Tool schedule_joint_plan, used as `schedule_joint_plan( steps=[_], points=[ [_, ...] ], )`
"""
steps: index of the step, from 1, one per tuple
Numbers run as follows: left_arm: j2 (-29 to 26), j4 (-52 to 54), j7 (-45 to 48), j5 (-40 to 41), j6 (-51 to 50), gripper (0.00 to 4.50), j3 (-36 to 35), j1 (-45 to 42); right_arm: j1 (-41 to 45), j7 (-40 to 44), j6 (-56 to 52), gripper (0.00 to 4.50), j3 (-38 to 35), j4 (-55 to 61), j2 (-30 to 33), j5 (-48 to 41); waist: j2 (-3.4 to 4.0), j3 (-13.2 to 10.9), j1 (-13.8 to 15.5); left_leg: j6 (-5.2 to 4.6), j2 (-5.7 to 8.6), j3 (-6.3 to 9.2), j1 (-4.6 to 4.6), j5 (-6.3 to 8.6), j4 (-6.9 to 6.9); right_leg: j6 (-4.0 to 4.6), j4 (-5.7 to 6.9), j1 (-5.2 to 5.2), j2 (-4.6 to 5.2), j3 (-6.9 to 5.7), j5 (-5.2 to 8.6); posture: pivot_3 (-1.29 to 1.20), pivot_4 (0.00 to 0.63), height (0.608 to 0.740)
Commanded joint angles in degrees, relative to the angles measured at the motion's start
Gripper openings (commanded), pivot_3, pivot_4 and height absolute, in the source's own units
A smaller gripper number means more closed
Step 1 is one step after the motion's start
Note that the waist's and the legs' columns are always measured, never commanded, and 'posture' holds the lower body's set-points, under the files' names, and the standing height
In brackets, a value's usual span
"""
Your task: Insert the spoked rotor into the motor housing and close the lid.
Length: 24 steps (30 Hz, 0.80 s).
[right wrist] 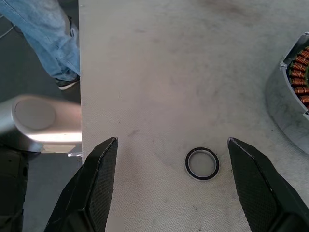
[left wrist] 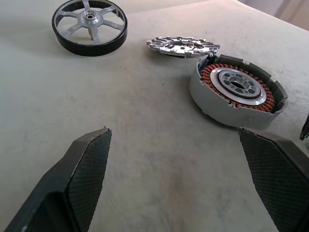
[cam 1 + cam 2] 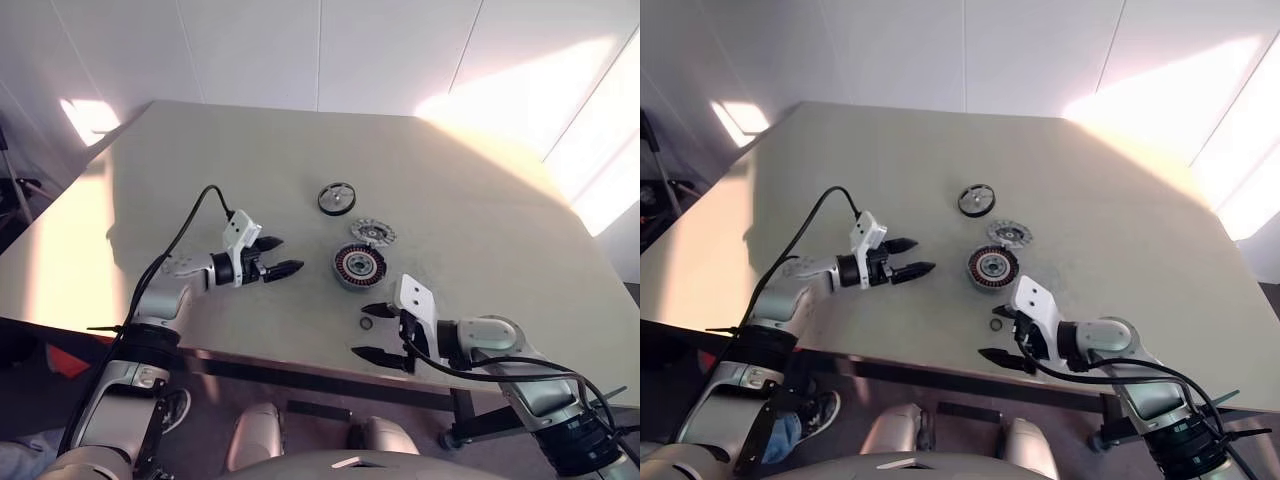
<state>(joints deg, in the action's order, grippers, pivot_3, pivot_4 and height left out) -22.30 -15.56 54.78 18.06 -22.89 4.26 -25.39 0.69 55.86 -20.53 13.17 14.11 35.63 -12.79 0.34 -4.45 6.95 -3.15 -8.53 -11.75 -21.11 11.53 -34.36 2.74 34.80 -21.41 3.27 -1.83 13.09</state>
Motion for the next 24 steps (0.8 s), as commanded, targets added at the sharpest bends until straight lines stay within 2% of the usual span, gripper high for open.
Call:
schedule_joint_plan(
  steps=[1,5,7,8,16,24],
  points=[
    [-0.6,3.0,0.2,0.5,-0.2,4.47,-0.4,-0.4,1.7,-0.4,1.9,4.09,-0.4,-1.6,-0.4,0.5,0.00,0.0,0.0,0.01,0.00,0.00,0.00,0.00,0.00,0.01,0.01,0.00,0.00,0.00,0.00,0.00,0.000,0.740],
    [-0.3,3.1,-0.3,0.3,0.0,4.47,-0.5,-0.4,3.1,-0.1,3.1,4.09,-0.9,-4.8,-0.1,1.1,0.00,0.0,0.0,0.01,0.00,0.00,0.02,0.00,0.00,0.03,0.01,0.02,0.00,0.00,-0.02,0.00,0.000,0.740],
    [0.0,2.8,-0.5,0.3,0.3,4.50,-0.5,-0.7,3.4,-0.1,3.9,3.68,-1.0,-6.1,0.2,1.5,0.00,0.0,0.0,0.01,0.00,0.00,0.03,-0.01,0.00,0.09,0.01,0.03,0.00,0.00,-0.05,0.00,0.000,0.740],
    [0.1,2.6,-0.6,0.3,0.4,4.50,-0.6,-0.9,3.5,0.0,4.2,3.43,-1.1,-6.5,0.3,1.5,0.00,0.0,0.0,0.01,0.00,0.00,0.03,0.00,0.00,0.14,0.00,0.04,0.00,0.00,-0.08,0.00,0.000,0.740],
    [0.5,1.4,-1.0,0.0,1.4,4.50,-0.7,-2.0,3.4,0.1,5.0,0.63,-1.4,-7.1,0.6,2.1,-0.01,0.0,0.1,-0.02,0.00,0.00,0.03,0.01,0.01,0.28,-0.02,0.06,0.00,0.00,-0.16,0.00,0.000,0.740],
    [1.1,1.9,-1.5,-0.1,1.7,4.50,-0.5,-1.5,4.1,-1.5,3.6,0.57,-5.8,-4.8,2.0,0.7,0.00,0.0,0.2,-0.02,0.04,0.00,0.03,0.01,0.01,0.19,-0.03,0.08,0.03,0.00,-0.11,0.00,0.000,0.740]
  ],
)
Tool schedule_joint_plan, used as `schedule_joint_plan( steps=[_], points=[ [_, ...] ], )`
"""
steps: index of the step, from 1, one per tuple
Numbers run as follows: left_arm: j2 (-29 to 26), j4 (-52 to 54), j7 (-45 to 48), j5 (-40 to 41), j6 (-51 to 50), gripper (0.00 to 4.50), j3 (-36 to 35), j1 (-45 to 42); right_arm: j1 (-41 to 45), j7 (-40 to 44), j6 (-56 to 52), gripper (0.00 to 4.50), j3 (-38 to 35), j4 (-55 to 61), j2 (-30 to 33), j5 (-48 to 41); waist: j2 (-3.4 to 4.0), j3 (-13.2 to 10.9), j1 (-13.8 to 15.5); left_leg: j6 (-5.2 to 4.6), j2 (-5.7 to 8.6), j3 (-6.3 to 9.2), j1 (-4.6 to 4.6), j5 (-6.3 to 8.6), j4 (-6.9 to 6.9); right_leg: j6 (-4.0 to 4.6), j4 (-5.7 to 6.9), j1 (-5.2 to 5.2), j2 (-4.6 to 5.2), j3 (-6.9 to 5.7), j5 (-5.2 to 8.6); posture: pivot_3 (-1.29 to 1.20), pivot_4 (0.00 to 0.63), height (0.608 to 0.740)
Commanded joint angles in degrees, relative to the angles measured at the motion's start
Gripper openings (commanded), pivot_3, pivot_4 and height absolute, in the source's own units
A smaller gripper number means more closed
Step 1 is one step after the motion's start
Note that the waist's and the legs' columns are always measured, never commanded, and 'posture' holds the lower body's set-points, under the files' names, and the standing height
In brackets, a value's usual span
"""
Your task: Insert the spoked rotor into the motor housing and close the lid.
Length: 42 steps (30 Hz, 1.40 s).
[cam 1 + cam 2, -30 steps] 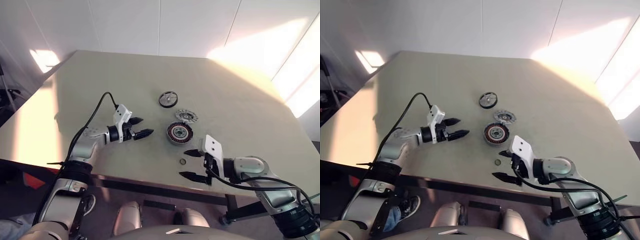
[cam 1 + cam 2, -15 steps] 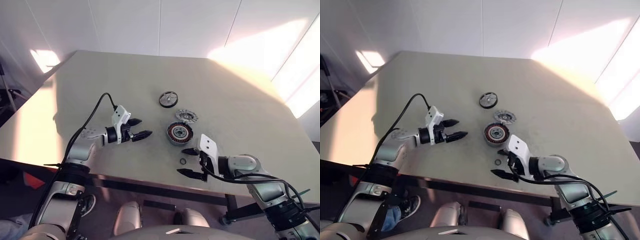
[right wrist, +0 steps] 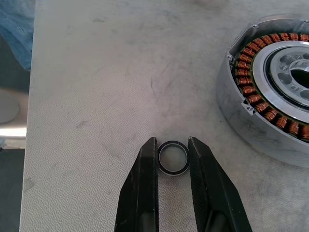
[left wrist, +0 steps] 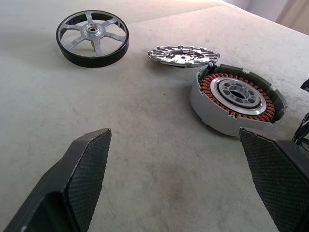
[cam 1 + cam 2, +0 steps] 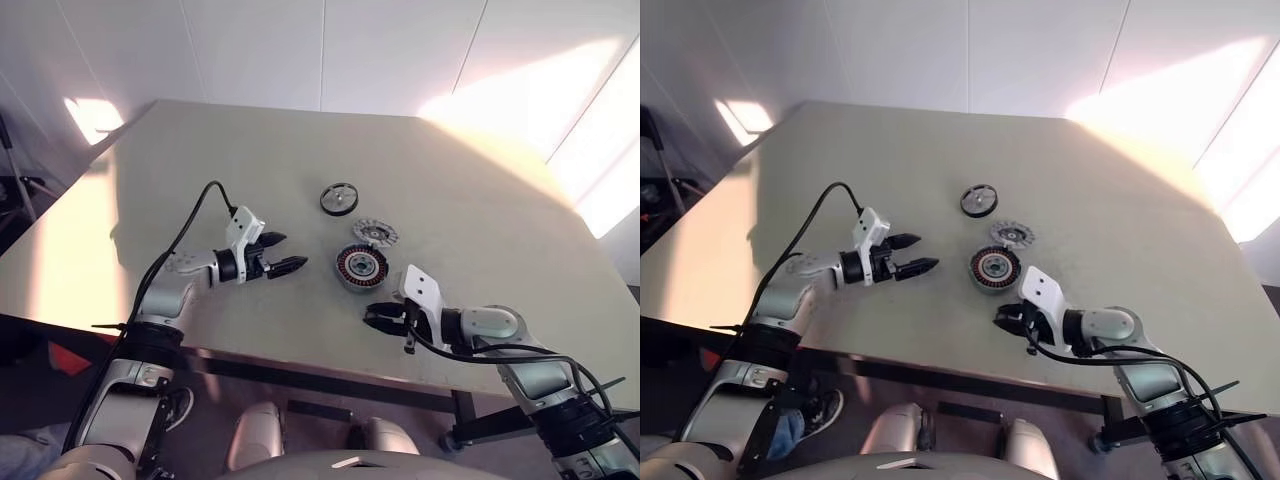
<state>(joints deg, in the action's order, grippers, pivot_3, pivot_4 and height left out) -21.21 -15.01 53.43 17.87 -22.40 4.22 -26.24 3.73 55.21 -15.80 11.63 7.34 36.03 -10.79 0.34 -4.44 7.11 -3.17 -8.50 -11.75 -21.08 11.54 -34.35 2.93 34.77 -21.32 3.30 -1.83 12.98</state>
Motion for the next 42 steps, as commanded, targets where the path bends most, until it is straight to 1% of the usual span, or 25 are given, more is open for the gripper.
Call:
schedule_joint_plan(
  steps=[1,5,8,12,19,26,35,42],
  points=[
    [0.1,1.3,-0.2,0.1,1.2,4.50,-0.5,-0.6,1.7,-1.0,-1.6,0.57,-5.3,2.9,2.1,-1.9,0.00,0.0,0.0,0.00,0.01,0.00,0.00,0.00,0.00,-0.01,0.00,0.00,0.01,0.00,0.01,0.00,0.000,0.740],
    [0.7,1.1,-0.5,0.0,1.5,4.50,-0.3,-0.4,5.2,-1.1,-4.4,0.57,-9.3,6.1,3.7,-4.4,0.00,0.0,-0.2,0.02,0.02,0.00,0.01,-0.01,0.00,-0.04,0.02,-0.01,0.01,0.01,0.02,0.00,0.000,0.740],
    [1.4,0.8,-0.8,-0.2,1.8,4.50,-0.1,-0.5,8.0,-1.2,-5.4,0.57,-10.0,6.7,4.2,-4.6,0.00,0.0,-0.2,0.04,-0.03,0.00,0.03,-0.03,0.04,-0.01,0.04,-0.03,-0.01,-0.02,0.00,0.00,0.000,0.740],
    [2.3,0.6,-1.6,-0.2,2.3,4.50,-0.3,-0.4,12.6,-1.7,-4.9,0.57,-7.5,2.0,1.9,-2.9,0.00,0.0,-0.2,0.03,-0.02,0.00,-0.02,-0.02,0.09,0.13,0.02,-0.10,-0.01,-0.04,-0.07,0.00,0.000,0.740],
    [2.0,1.3,-2.6,0.0,2.5,4.50,-1.1,0.5,16.8,-2.0,-2.9,0.57,-3.6,-4.0,-2.1,-0.2,0.01,0.0,-0.2,0.02,-0.01,0.00,-0.07,-0.02,0.09,0.15,0.01,-0.15,0.00,-0.05,-0.08,0.00,0.000,0.740],
    [2.0,2.0,-3.4,0.2,2.5,4.50,-1.4,1.0,18.8,-2.3,-0.6,0.57,-2.0,-9.1,-4.0,1.8,0.01,0.0,-0.1,0.03,-0.01,0.00,-0.06,-0.02,0.08,0.15,0.02,-0.13,0.00,-0.05,-0.08,0.00,0.000,0.740],
    [1.9,2.1,-3.8,0.4,2.6,4.50,-1.4,1.1,18.8,-2.7,0.2,0.57,-1.1,-11.6,-5.4,3.2,0.01,0.0,-0.2,0.04,-0.01,0.00,-0.07,-0.02,0.09,0.15,0.03,-0.15,0.00,-0.05,-0.08,0.00,0.000,0.740],
    [1.7,1.6,-3.7,0.2,2.8,4.50,-1.4,0.9,18.5,-3.3,0.5,0.57,-0.6,-11.5,-5.9,3.8,0.01,0.0,-0.2,0.04,-0.01,0.00,-0.07,-0.02,0.09,0.15,0.03,-0.15,0.00,-0.05,-0.08,0.00,0.000,0.740]
  ],
)
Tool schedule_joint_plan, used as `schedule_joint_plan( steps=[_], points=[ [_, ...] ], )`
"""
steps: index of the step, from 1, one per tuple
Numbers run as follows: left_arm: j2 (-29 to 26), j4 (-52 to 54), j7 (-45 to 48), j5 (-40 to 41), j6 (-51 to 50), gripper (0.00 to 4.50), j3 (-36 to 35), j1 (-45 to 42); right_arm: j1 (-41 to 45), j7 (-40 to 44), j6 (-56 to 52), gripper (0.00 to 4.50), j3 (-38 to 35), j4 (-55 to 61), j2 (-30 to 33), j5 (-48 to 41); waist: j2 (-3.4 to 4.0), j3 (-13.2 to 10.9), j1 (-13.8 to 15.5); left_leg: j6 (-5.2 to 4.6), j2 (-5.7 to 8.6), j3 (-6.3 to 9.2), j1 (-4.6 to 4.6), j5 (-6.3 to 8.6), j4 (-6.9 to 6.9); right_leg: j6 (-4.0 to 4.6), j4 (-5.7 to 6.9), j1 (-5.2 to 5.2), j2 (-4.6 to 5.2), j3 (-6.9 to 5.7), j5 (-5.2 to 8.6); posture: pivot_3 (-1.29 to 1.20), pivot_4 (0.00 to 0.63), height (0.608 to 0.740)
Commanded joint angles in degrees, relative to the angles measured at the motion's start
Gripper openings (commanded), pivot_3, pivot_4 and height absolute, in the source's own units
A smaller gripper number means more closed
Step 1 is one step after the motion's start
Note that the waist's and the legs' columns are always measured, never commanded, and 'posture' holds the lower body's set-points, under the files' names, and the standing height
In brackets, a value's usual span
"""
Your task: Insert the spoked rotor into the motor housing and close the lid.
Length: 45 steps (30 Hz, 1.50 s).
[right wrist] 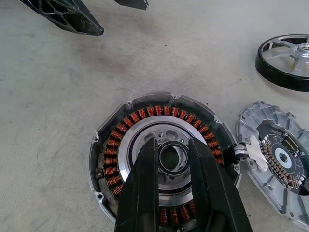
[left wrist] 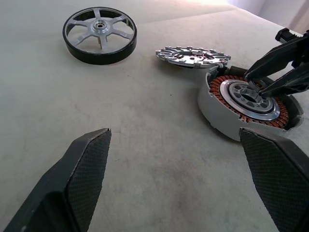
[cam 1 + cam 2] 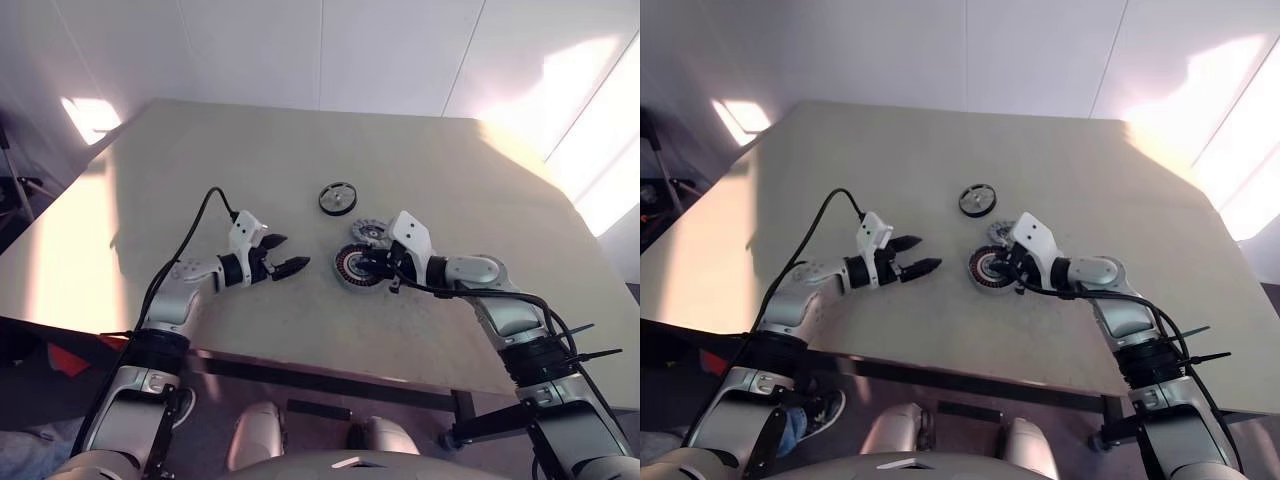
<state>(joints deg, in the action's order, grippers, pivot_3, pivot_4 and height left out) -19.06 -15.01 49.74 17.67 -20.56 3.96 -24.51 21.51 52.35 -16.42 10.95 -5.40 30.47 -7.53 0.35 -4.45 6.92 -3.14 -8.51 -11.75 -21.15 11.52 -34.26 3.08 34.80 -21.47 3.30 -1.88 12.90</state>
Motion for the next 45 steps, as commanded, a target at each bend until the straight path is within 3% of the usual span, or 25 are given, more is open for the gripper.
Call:
schedule_joint_plan(
  steps=[1,4,15,22,26,29,32,38,41,45],
  points=[
    [-0.5,1.6,0.0,0.4,1.0,4.50,-1.2,-0.8,0.7,-0.4,1.1,0.57,0.1,1.2,-0.4,0.6,0.00,0.0,0.0,0.00,0.00,0.00,0.00,0.00,0.00,0.00,0.00,0.00,0.00,0.00,0.00,0.00,0.000,0.740],
    [-0.5,1.6,-0.1,0.4,1.1,4.50,-1.2,-0.8,0.9,-0.4,1.1,0.57,0.2,0.7,-0.5,0.8,0.00,0.0,0.0,0.00,0.00,0.00,0.00,0.00,0.00,0.00,0.00,0.00,0.00,0.00,0.00,0.00,0.000,0.740],
    [-0.4,1.1,-0.3,0.2,1.5,4.50,-1.2,-0.7,2.3,-1.1,1.0,4.39,-0.7,1.8,-0.5,0.4,0.00,0.0,0.0,0.00,0.00,0.00,0.00,0.00,0.00,0.00,0.00,0.00,0.00,0.00,0.00,0.00,0.000,0.740],
    [-0.1,0.3,-0.4,-0.1,2.1,4.50,-0.9,-1.1,2.2,-1.2,1.1,4.45,-1.6,1.9,-0.2,-0.1,0.00,0.0,0.0,0.00,0.00,0.00,0.00,0.00,0.00,0.00,0.00,0.00,0.00,0.00,0.00,0.00,0.000,0.740],
    [-0.1,0.1,-0.4,-0.2,2.2,4.50,-0.8,-1.1,2.1,-1.2,1.1,3.58,-1.6,2.1,0.0,0.1,0.00,0.0,0.0,0.00,0.00,0.00,0.00,0.00,0.00,0.00,0.00,0.00,0.00,0.00,0.00,0.00,0.000,0.740],
    [-0.1,0.0,-0.4,-0.2,2.2,4.50,-0.8,-1.1,2.0,-1.1,1.2,3.58,-1.6,2.1,0.0,0.2,0.00,0.0,0.0,0.00,0.00,0.00,0.00,0.00,0.00,0.00,0.00,-0.01,0.00,0.00,0.00,0.00,0.000,0.740],
    [-0.2,0.0,-0.4,-0.3,2.3,4.50,-0.8,-1.0,1.7,-0.4,0.9,3.08,-1.9,2.5,0.2,-0.7,0.00,0.0,0.0,0.00,0.00,0.00,0.00,0.00,0.00,0.00,0.00,-0.01,0.00,0.00,0.00,0.00,0.000,0.740],
    [-0.2,-0.2,-0.5,-0.5,2.5,4.50,-0.7,-0.9,0.9,0.2,0.6,0.85,-2.1,3.4,0.6,-0.7,0.00,0.0,0.0,0.00,0.00,0.00,0.00,0.00,0.00,0.00,0.00,-0.01,0.00,0.00,0.00,0.00,0.000,0.740],
    [-0.2,-0.4,-0.5,-0.6,2.6,4.50,-0.6,-0.9,0.4,0.9,0.4,0.01,-2.1,4.1,1.1,-0.9,0.00,0.0,0.0,0.00,0.00,0.00,0.00,0.00,0.00,0.00,0.00,-0.01,0.00,0.00,0.00,0.00,0.000,0.740],
    [-0.2,-0.4,-0.6,-0.6,2.6,4.50,-0.7,-0.8,-0.4,1.5,0.4,0.01,-1.6,5.1,1.6,-0.6,0.00,0.0,0.0,0.00,0.00,0.00,0.00,0.00,0.00,0.00,0.00,0.00,0.00,0.00,0.00,0.00,0.000,0.740]
  ],
)
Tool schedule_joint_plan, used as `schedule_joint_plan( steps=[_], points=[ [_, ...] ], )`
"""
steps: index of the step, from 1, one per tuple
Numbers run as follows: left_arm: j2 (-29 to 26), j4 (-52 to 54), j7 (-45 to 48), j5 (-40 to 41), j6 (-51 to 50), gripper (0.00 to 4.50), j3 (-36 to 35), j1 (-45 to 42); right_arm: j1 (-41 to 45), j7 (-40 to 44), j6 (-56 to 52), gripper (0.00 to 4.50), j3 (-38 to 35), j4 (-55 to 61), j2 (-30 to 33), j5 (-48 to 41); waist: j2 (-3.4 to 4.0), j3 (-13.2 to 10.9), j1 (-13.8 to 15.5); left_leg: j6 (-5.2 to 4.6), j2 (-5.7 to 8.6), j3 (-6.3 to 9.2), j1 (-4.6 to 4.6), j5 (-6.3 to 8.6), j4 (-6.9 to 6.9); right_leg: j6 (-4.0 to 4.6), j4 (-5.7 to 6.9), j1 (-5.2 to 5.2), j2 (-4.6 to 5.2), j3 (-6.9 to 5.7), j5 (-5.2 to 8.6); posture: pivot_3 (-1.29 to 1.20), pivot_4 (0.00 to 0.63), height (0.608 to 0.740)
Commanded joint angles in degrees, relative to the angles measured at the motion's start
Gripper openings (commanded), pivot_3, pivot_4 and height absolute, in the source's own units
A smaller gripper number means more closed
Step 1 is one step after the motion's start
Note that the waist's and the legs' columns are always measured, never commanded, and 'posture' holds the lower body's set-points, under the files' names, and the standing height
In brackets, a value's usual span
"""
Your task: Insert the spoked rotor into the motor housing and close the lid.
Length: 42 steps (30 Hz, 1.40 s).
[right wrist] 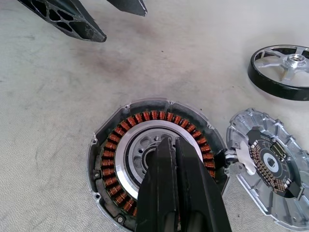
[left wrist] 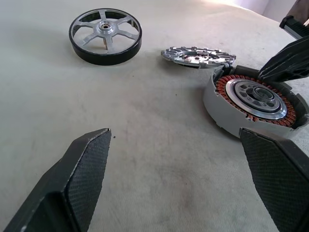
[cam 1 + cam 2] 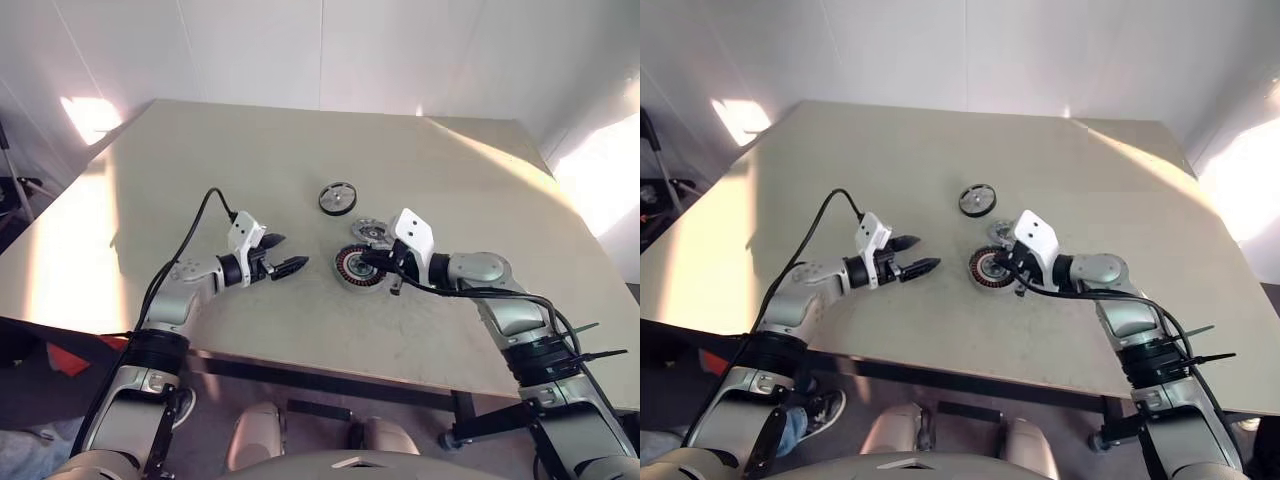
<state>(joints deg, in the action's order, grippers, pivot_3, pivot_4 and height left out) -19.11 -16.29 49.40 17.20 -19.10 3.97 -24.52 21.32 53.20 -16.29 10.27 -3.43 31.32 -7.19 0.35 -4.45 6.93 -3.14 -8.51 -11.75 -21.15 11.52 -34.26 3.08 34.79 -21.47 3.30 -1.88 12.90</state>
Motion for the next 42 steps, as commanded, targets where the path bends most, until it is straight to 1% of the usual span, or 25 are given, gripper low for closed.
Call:
schedule_joint_plan(
  steps=[1,11,18,22,29,35,42],
  points=[
    [-0.2,0.9,-0.3,-0.2,1.2,4.50,-0.7,-0.8,-0.4,0.7,0.3,0.01,-0.8,3.2,0.7,-0.9,0.00,0.0,0.0,0.00,0.00,0.00,0.00,0.00,0.00,0.00,0.00,0.00,0.00,0.00,0.00,0.00,0.000,0.740],
    [-0.2,1.3,-0.8,-0.3,1.1,4.50,-0.8,-0.5,0.0,0.5,1.5,0.01,1.4,0.3,-0.7,0.7,0.00,0.0,0.0,0.00,0.00,0.00,0.00,0.00,0.00,0.00,0.00,0.00,0.00,0.00,0.00,0.00,0.000,0.740],
    [-0.5,2.0,-1.1,-0.3,0.9,4.50,-0.9,0.2,2.3,0.2,3.8,0.01,2.5,-5.4,-1.8,2.5,0.00,0.0,0.0,0.01,0.00,0.00,0.01,-0.01,0.00,0.00,0.00,0.01,0.00,0.00,0.00,0.00,0.000,0.740],
    [-0.5,2.5,-1.3,-0.3,0.8,4.50,-0.8,0.6,3.5,0.4,4.5,0.01,2.4,-6.8,-2.1,2.9,0.00,0.0,-0.1,0.01,0.00,0.00,0.02,-0.01,0.00,0.01,0.01,0.01,0.00,0.00,0.00,0.00,0.000,0.740],
    [-0.6,2.3,-1.4,-0.2,0.9,4.50,-0.9,0.7,3.7,0.8,3.0,0.01,0.3,-3.0,-1.9,0.8,0.00,0.0,0.0,0.00,0.00,0.00,0.01,0.00,0.00,0.01,0.01,0.01,0.00,0.00,0.00,0.00,0.000,0.740],
    [0.8,0.1,-2.7,-0.4,0.8,4.50,-1.0,-0.9,4.6,-0.6,1.1,0.01,-2.1,-0.1,-1.8,-0.3,0.00,0.0,0.0,0.00,0.00,0.00,0.00,0.00,0.00,0.01,0.01,0.00,0.00,0.00,0.00,0.00,0.000,0.740],
    [1.0,-1.2,-2.4,-0.8,1.6,4.50,-0.7,-1.7,1.0,-0.6,0.1,0.01,-1.7,1.6,-0.6,0.0,0.00,0.0,0.0,0.00,0.00,0.00,0.00,0.00,0.02,0.00,0.00,0.00,0.00,0.00,0.00,0.00,0.000,0.740]
  ],
)
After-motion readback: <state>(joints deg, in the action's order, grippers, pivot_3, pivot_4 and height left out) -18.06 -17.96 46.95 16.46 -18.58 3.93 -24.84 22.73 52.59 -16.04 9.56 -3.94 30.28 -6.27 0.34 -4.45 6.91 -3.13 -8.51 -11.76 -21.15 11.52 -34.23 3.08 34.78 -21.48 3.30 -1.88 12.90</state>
